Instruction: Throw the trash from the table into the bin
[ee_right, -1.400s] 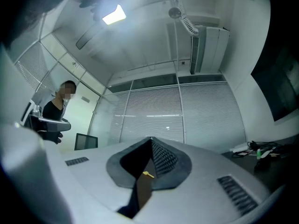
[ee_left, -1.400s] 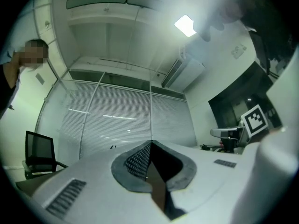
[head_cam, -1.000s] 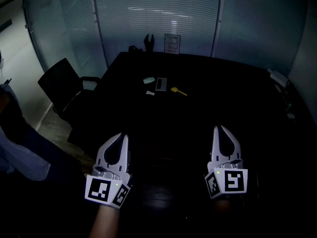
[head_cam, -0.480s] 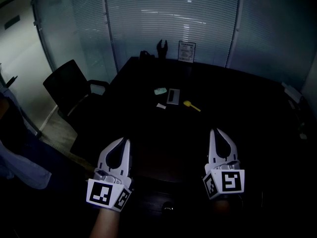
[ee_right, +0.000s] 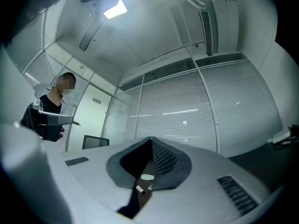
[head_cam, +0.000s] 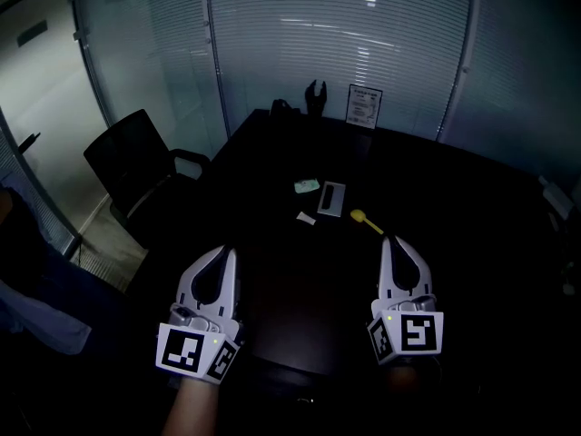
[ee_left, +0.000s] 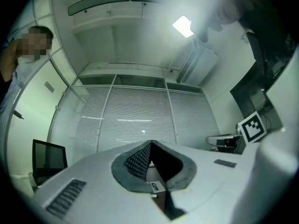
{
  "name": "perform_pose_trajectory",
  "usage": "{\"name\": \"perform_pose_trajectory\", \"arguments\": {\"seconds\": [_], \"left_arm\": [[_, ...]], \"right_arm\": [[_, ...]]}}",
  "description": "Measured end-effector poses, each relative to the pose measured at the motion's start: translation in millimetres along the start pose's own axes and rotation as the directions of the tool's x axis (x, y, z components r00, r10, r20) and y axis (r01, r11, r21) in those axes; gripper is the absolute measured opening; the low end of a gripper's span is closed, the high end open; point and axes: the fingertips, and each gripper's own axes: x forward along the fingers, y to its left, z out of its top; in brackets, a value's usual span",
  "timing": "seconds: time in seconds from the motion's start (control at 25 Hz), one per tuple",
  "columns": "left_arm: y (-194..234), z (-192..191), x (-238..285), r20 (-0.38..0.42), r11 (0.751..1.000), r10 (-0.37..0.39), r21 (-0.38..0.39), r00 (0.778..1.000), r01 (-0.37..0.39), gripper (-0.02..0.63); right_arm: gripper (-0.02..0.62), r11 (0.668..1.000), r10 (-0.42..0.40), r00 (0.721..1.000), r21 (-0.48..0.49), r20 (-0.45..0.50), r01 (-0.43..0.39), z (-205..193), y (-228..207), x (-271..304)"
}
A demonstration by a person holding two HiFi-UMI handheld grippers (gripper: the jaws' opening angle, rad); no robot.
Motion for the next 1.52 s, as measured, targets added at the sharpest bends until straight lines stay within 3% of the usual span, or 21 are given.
{"name": "perform_pose_trajectory", "arguments": {"seconds": [0.4,0.84,1.0,1.08,1.2,1.32,1.52], "left_arm": [[49.2,-23.0,45.4,-0.026,1.0,0.009,-0.001,1.0,-0.009,0.0],[126.5,-48.4,123.9,-0.037,0.997,-0.079,-0.023,0.996,0.078,0.0],[140.3,-57.6,143.7,-0.038,0.994,-0.106,-0.028,0.994,0.105,0.0],[144.0,-61.7,151.6,-0.043,0.993,-0.118,-0.029,0.992,0.117,0.0],[151.7,-68.0,159.5,-0.055,0.992,-0.126,-0.026,0.991,0.124,0.0],[159.1,-74.6,166.3,-0.069,0.992,-0.123,-0.021,0.99,0.122,0.0],[167.1,-83.4,175.2,-0.092,0.993,-0.121,-0.021,0.988,0.119,0.0]], "right_arm": [[0.006,1.0,0.013,0.999,-0.007,-0.032,-0.013,-31.8,5.2,64.2],[0.006,0.999,-0.031,0.988,-0.035,-0.151,0.026,-100.5,24.6,162.9],[0.008,1.0,0.009,0.971,-0.026,-0.238,-0.016,-141.1,31.1,191.1],[0.034,0.997,0.067,0.952,-0.016,-0.299,-0.076,-164.2,35.9,203.1],[0.128,0.983,0.173,0.899,0.013,-0.401,-0.184,-204.5,43.0,216.5],[0.157,0.963,0.248,0.833,0.034,-0.494,-0.267,-244.1,46.0,223.7],[0.178,0.938,0.306,0.731,0.064,-0.61,-0.339,-292.5,51.3,229.3]]}}
